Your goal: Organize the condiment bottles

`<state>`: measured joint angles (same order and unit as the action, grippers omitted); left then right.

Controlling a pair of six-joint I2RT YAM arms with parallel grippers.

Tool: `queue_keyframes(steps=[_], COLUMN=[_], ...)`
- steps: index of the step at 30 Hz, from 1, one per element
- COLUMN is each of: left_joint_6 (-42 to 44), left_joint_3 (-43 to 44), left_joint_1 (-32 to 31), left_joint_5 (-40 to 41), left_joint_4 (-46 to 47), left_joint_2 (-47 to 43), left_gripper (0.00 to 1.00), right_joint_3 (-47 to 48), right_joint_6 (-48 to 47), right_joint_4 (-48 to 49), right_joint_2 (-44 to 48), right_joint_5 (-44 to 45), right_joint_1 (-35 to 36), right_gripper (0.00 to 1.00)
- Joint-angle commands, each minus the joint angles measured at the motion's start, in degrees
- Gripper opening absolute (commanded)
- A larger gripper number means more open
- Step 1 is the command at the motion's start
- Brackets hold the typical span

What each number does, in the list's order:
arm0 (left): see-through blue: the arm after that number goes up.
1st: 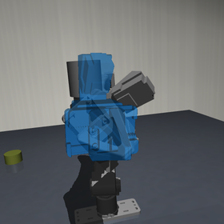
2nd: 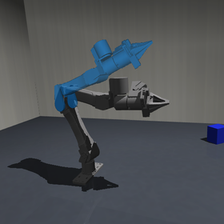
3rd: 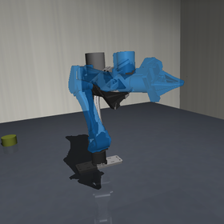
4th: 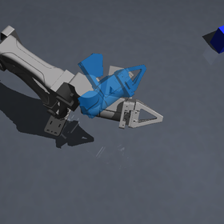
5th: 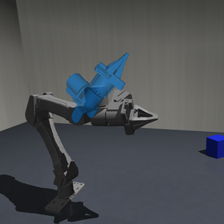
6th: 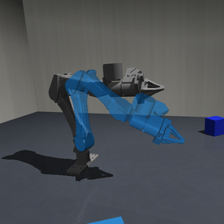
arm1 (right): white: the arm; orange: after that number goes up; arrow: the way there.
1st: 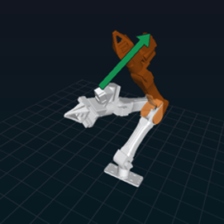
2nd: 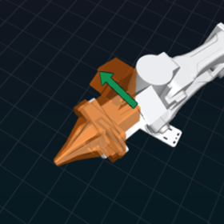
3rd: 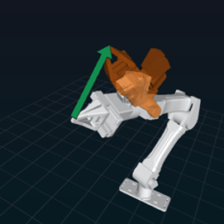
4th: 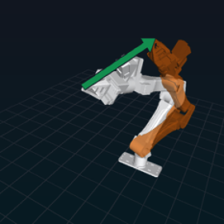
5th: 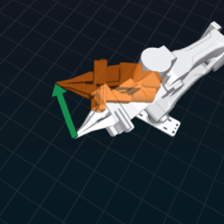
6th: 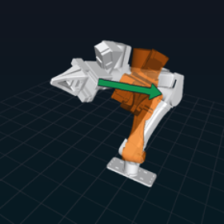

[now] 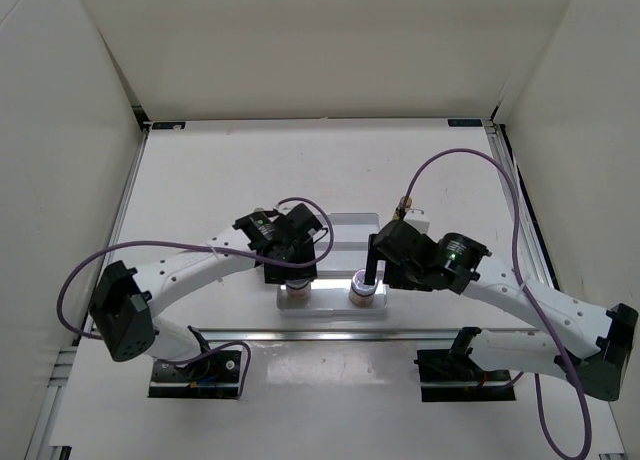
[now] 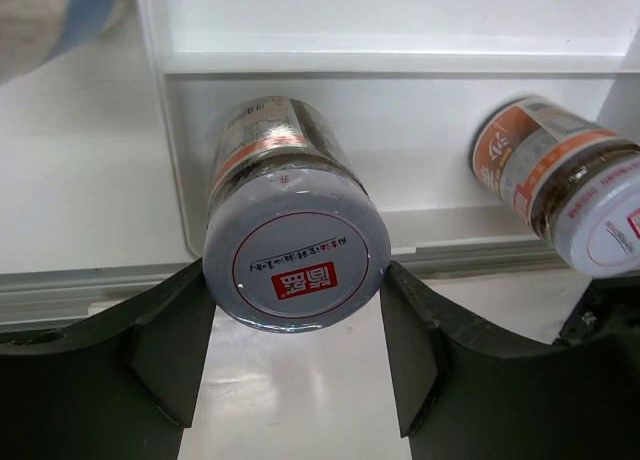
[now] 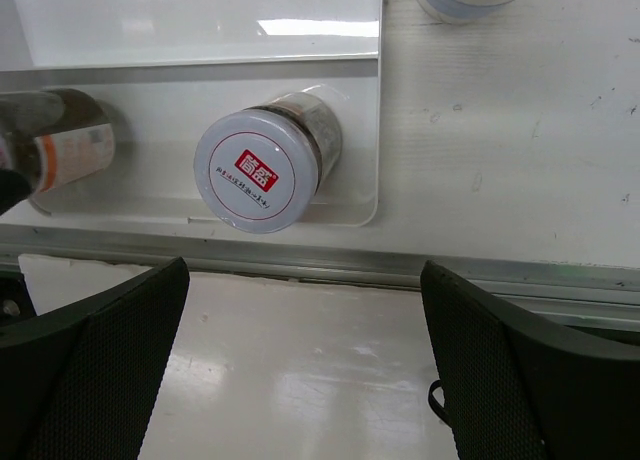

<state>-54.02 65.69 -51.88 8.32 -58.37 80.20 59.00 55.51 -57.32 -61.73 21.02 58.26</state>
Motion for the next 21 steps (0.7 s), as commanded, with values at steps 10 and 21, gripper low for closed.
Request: queue_keyframes(steps=[10, 21], left_joint_6=[-1.44, -1.97], left_joint_3=[0.84, -1.00], left_joint_1=[-1.74, -2.26], left_joint_5=[2.58, 2.05], left_joint_4=[5.90, 5.90], left_joint_2=[5.23, 2.76], left_gripper=[0.19, 0.77], right_joint_3=[1.63, 8.93], right_joint_6=[1.54, -12.24], right_joint_4=[-5.24, -7.02], right_joint_2=[2.50, 1.80], right_joint_5=[5.26, 9.75], right_joint_1=[0.28, -10.34], right_gripper=[1.00, 1.00])
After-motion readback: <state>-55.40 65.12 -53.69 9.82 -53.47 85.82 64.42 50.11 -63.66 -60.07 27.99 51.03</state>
